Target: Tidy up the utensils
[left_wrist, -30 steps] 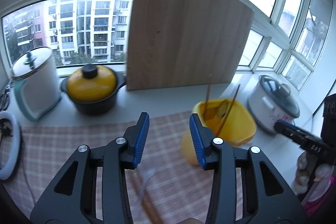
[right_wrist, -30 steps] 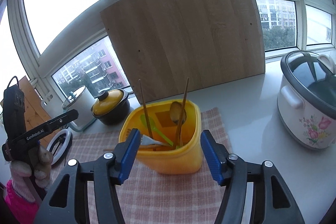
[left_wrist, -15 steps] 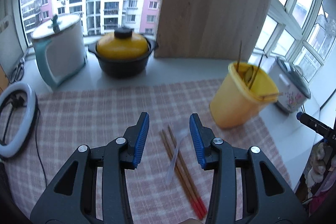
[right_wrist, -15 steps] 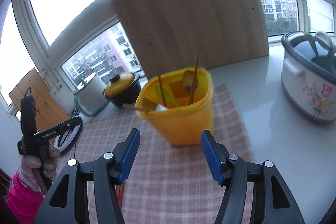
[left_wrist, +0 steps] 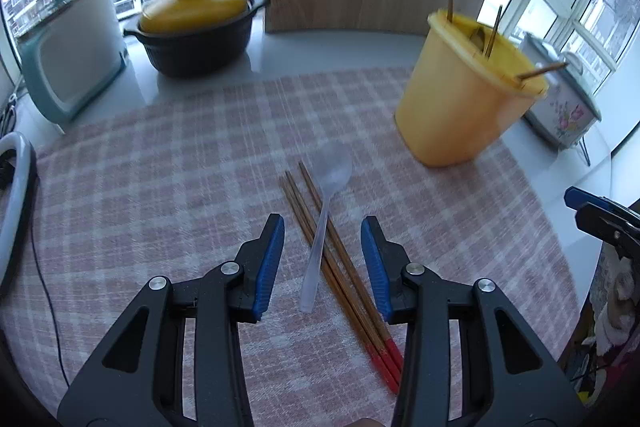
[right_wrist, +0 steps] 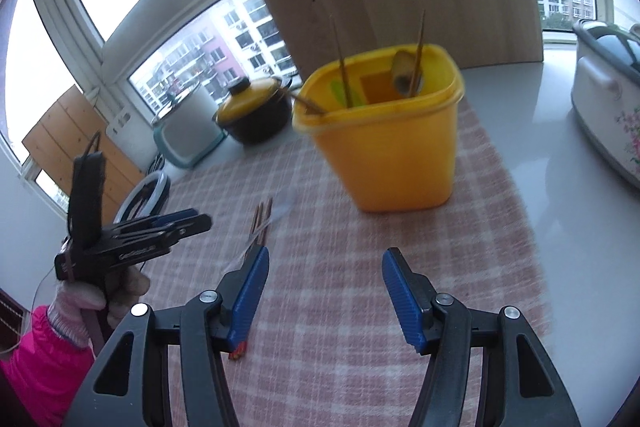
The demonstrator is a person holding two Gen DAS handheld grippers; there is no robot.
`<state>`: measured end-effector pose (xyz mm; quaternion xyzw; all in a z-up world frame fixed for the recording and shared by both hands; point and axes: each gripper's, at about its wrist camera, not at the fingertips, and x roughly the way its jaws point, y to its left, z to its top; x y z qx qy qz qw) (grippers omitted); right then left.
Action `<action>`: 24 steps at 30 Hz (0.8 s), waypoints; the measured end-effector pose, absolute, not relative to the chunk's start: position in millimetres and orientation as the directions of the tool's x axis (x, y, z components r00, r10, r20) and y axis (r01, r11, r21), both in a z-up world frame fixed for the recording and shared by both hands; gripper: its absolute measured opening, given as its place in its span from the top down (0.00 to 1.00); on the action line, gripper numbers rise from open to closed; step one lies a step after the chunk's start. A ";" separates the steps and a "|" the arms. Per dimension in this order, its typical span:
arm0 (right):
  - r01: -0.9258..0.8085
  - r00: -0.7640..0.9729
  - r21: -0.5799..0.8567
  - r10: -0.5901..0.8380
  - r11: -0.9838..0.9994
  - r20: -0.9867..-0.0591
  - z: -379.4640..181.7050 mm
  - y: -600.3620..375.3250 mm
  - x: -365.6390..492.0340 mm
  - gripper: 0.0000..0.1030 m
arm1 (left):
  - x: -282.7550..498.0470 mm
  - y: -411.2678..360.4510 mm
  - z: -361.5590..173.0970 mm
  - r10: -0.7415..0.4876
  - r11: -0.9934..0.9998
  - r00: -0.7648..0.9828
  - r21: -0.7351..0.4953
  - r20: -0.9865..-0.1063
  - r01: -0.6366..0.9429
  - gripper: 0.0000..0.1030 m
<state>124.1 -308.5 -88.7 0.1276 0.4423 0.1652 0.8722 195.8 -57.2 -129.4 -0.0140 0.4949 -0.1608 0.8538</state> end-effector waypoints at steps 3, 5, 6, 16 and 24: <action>-0.170 0.541 0.379 0.407 0.910 -0.736 -95.3 -307.2 123.7 0.39 | 200.0 -61.4 -142.5 -0.275 0.949 0.429 -0.171 -0.861 0.264 0.61; -0.167 0.528 0.386 0.413 0.907 -0.742 -99.8 -305.9 124.1 0.39 | 202.4 -64.3 -149.4 -0.269 0.949 0.412 -0.168 -0.871 0.265 0.61; -0.167 0.523 0.386 0.413 0.907 -0.746 -101.9 -304.3 123.9 0.39 | 203.8 -66.2 -153.1 -0.264 0.950 0.406 -0.163 -0.875 0.267 0.61; -0.166 0.494 0.389 0.418 0.906 -0.763 -111.8 -293.8 124.5 0.39 | 218.6 -74.0 -176.4 -0.270 0.949 0.353 -0.187 -0.896 0.253 0.70; -0.176 0.473 0.379 0.415 0.909 -0.777 -115.8 -281.2 128.3 0.40 | 223.0 -70.1 -185.5 -0.281 0.952 0.348 -0.214 -0.895 0.218 0.88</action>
